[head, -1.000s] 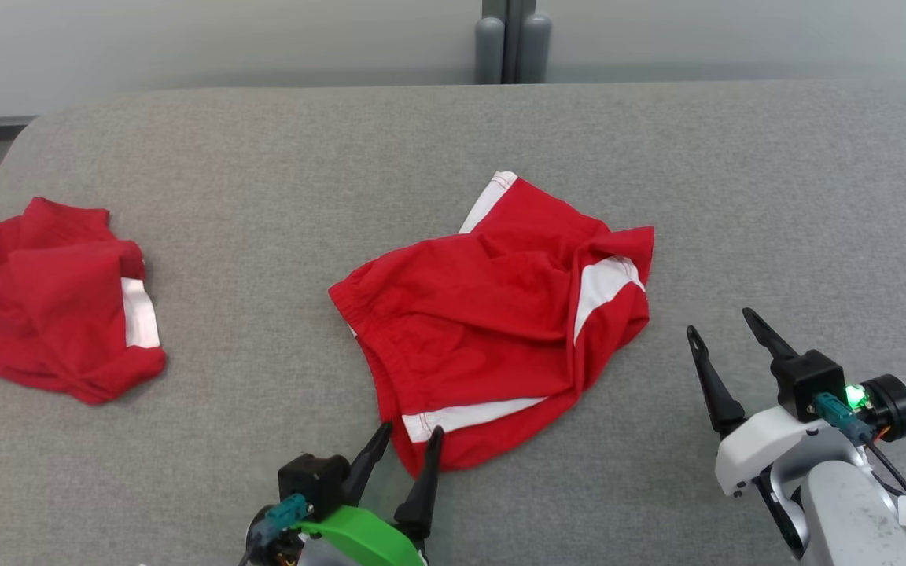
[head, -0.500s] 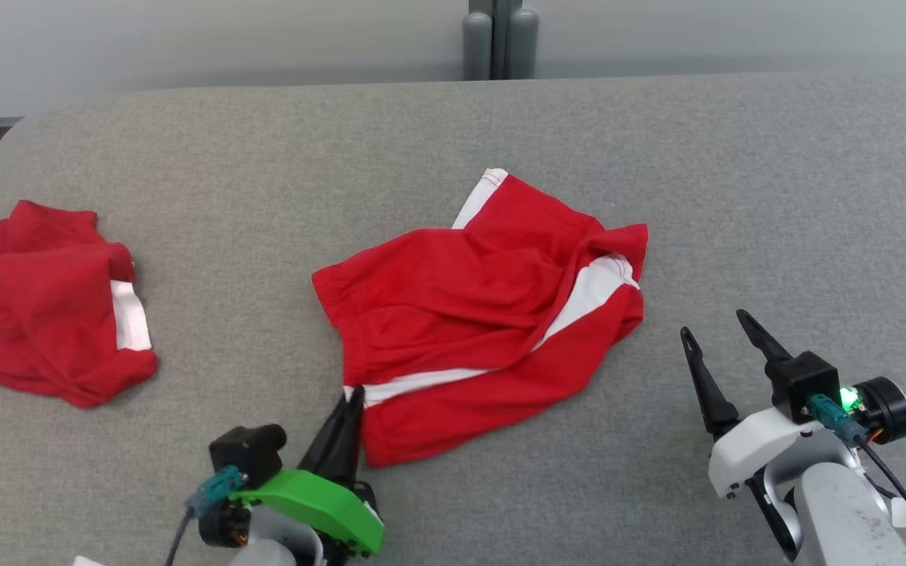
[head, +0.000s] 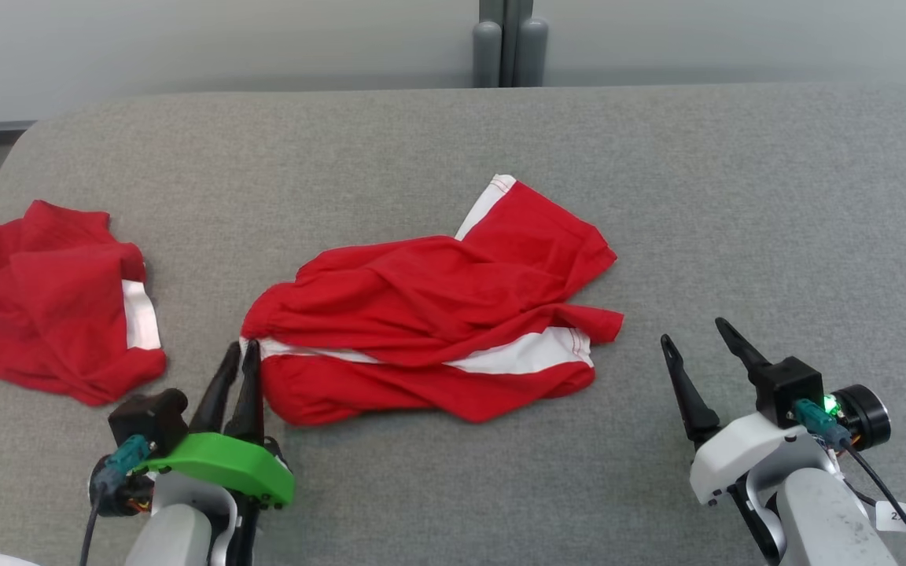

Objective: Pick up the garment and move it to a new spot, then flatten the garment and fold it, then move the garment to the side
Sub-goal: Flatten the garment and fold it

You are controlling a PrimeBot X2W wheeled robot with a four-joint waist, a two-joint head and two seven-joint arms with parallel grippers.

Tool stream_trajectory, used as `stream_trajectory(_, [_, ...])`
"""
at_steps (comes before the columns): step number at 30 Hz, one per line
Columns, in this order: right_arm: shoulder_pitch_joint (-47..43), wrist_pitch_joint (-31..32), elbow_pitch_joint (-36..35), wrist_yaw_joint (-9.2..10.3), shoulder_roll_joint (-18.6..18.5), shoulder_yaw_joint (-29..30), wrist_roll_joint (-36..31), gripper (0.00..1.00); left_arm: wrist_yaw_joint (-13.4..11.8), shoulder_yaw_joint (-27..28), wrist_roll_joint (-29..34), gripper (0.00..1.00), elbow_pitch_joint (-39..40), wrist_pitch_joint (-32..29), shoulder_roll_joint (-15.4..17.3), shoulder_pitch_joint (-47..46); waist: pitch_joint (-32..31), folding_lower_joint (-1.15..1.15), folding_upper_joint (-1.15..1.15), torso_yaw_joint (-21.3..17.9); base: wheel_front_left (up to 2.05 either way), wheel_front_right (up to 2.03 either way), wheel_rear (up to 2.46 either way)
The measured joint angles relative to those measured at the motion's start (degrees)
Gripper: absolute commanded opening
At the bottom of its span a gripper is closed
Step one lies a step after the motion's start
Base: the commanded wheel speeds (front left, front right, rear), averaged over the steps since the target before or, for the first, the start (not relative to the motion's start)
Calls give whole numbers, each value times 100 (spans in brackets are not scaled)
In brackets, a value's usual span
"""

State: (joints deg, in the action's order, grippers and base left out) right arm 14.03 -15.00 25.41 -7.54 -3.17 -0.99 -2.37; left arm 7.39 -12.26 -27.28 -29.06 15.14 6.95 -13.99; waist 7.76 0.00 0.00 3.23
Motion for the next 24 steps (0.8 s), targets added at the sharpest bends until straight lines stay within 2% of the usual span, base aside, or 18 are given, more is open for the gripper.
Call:
stream_trajectory(7, [-141, 0, 54, 0, 21, -130, 154, 100, 0, 438, 595, 100, 189, 1, -252, 352, -81, 0, 0, -18, 0, 0, 0])
stream_trajectory(16, [-44, 0, 249, 0, 34, -438, 313, 100, 0, 292, 728, 100, 455, 1, -383, 583, -28, 0, 0, 166, 0, 0, 0])
stream_trajectory(21, [246, 0, 430, 0, 36, -436, 33, 100, 0, 237, 732, 100, 554, 1, -399, 574, 67, 0, 0, 332, 0, 0, 0])
stream_trajectory(22, [300, 0, 481, 0, 41, -409, -27, 97, 0, 235, 732, 100, 570, 2, -399, 571, 88, 0, 0, 367, 0, 0, 0])
stream_trajectory(24, [398, -1, 656, 0, 36, -374, -224, 63, 0, 235, 731, 100, 584, 1, -400, 567, 129, 0, 0, 426, 0, 0, 0])
